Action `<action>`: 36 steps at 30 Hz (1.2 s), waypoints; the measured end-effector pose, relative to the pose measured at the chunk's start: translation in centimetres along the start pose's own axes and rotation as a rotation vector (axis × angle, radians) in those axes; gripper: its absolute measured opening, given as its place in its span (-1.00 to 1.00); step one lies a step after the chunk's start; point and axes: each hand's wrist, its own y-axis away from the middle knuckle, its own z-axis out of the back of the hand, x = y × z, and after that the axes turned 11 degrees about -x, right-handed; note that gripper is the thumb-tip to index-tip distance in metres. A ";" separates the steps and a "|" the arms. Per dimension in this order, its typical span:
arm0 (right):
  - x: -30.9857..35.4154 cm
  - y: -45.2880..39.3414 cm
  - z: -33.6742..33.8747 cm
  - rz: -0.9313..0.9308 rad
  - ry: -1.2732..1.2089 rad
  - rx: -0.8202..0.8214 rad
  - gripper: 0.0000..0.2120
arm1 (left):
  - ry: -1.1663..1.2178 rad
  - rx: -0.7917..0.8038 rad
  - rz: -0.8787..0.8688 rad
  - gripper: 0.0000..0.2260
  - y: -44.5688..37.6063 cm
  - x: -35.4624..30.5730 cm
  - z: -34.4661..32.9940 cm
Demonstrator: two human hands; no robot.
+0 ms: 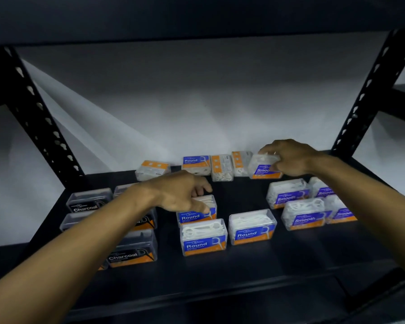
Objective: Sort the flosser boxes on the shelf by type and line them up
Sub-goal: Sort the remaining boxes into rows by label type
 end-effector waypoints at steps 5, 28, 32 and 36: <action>-0.9 0.4 -0.3 -0.037 0.044 0.102 -0.56 | -0.019 0.026 0.000 -0.54 0.1 0.0 -0.1; -1.8 -0.2 -1.6 -0.040 0.072 0.182 -0.51 | 0.018 0.053 0.020 -0.59 0.3 0.6 -0.3; -1.7 -0.1 -1.6 -0.014 0.075 0.186 -0.55 | 0.045 0.063 0.023 -0.58 0.3 0.7 -0.3; -1.6 -0.1 -1.7 -0.010 0.067 0.180 -0.62 | 0.073 0.071 0.018 -0.61 0.3 0.8 -0.3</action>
